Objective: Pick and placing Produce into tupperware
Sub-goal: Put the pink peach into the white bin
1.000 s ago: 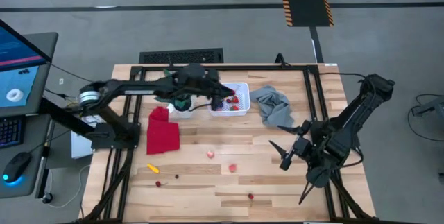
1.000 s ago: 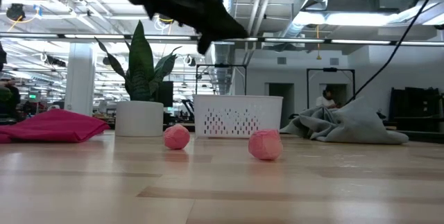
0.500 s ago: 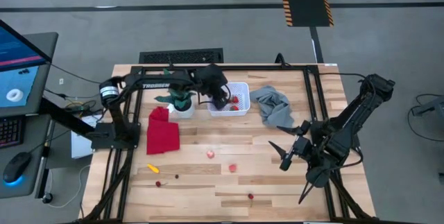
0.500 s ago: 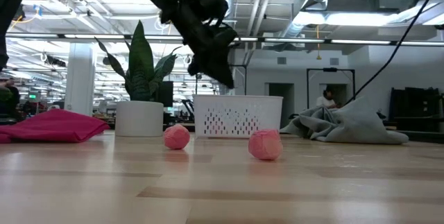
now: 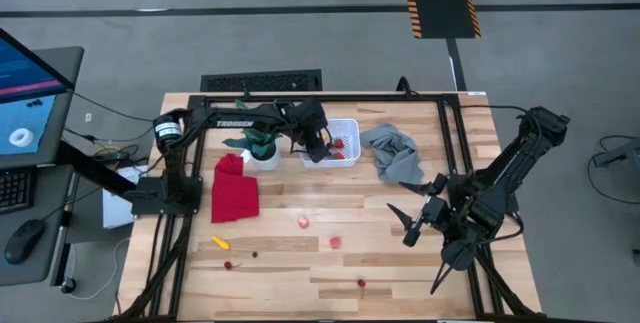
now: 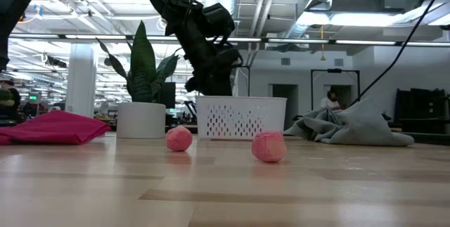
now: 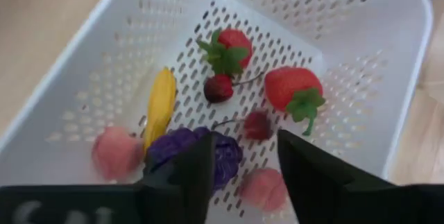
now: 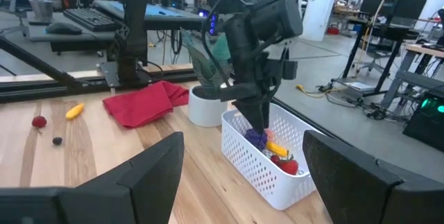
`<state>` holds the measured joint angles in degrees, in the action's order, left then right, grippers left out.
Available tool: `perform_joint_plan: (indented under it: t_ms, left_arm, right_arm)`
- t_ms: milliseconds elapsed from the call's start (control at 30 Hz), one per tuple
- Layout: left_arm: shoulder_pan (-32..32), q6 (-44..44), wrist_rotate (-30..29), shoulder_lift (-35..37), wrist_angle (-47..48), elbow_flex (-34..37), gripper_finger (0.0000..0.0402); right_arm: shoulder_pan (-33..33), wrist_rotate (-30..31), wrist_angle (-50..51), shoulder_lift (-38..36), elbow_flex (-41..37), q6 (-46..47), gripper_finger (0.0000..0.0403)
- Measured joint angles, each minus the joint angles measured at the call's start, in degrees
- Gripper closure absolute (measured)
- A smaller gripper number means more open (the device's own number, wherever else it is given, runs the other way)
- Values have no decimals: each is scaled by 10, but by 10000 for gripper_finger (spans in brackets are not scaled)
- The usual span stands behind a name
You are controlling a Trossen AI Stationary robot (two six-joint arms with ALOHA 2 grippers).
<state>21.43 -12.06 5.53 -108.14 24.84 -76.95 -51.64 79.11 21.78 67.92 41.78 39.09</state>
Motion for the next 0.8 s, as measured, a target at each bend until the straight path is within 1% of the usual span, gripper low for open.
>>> perform_joint_plan:
  t_ms: [133,233,367,467,600,700,800]
  left_arm:
    - [0,17,2,7,-3,0,203]
    - [0,23,5,15,9,-18,184]
    - [-7,24,26,27,30,-52,178]
    - [-18,35,49,52,21,-79,177]
    - [-43,45,62,109,-27,-89,177]
    - [-68,64,62,162,-36,-89,177]
    - [-96,76,56,215,-26,-82,177]
  right_arm:
    - [0,0,0,0,0,0,85]
    - [0,1,2,0,0,0,85]
    - [12,2,4,0,0,15,85]
    - [24,-2,9,0,0,15,85]
    - [39,-32,9,0,0,16,85]
    - [43,-76,8,0,0,16,85]
    - [47,-108,5,0,0,19,85]
